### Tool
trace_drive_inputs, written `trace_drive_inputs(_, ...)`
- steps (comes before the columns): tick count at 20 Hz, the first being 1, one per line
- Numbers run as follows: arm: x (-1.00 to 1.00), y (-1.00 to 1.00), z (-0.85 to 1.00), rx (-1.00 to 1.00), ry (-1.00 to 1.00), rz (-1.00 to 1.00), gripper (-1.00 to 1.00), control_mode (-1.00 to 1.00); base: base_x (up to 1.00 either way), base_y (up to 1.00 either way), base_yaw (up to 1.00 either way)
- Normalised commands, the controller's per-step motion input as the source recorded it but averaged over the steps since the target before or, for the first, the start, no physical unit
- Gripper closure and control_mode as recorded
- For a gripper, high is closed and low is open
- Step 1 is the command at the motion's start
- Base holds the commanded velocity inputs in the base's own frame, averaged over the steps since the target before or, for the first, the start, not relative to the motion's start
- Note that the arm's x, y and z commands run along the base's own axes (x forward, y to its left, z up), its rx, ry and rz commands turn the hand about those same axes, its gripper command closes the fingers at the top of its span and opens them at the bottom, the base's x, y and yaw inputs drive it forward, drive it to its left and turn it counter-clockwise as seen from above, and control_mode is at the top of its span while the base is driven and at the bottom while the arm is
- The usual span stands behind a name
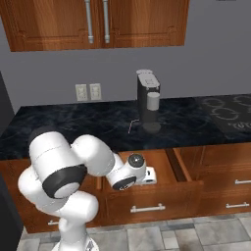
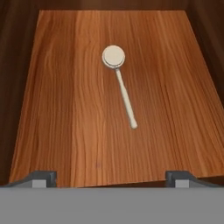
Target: Pick the dish brush from the drawer and place it on the counter.
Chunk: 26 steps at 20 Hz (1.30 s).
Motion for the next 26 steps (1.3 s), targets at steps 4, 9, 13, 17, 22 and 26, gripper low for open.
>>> trace_drive_inputs(4,-0.95,-0.5,-0.11,-0.01,0.0,0.12,-1.0,-1.0,0.0,0.0,0.0)
trace_drive_inputs(9,-0.64,-0.61,-0.1,-0.04,0.0,0.16,-1.0,-1.0,0.0,0.0,0.0)
trace_drive_inputs(13,0.23,-0.04,0.61,-0.05,0.0,0.0,-1.0,-1.0,0.0,0.0,0.0)
trace_drive_inputs(17,0.58,0.0,0.84,0.0,0.05,0.0,-1.0,-1.0,0.0,0.0,0.0)
trace_drive_inputs(22,0.55,0.01,0.25,0.13,0.16,0.0,-1.0,-1.0,0.0,0.0,0.0)
trace_drive_inputs(26,0.14,0.01,-0.61,0.08,0.1,-0.02,-1.0,-1.0,0.0,0.0,0.0)
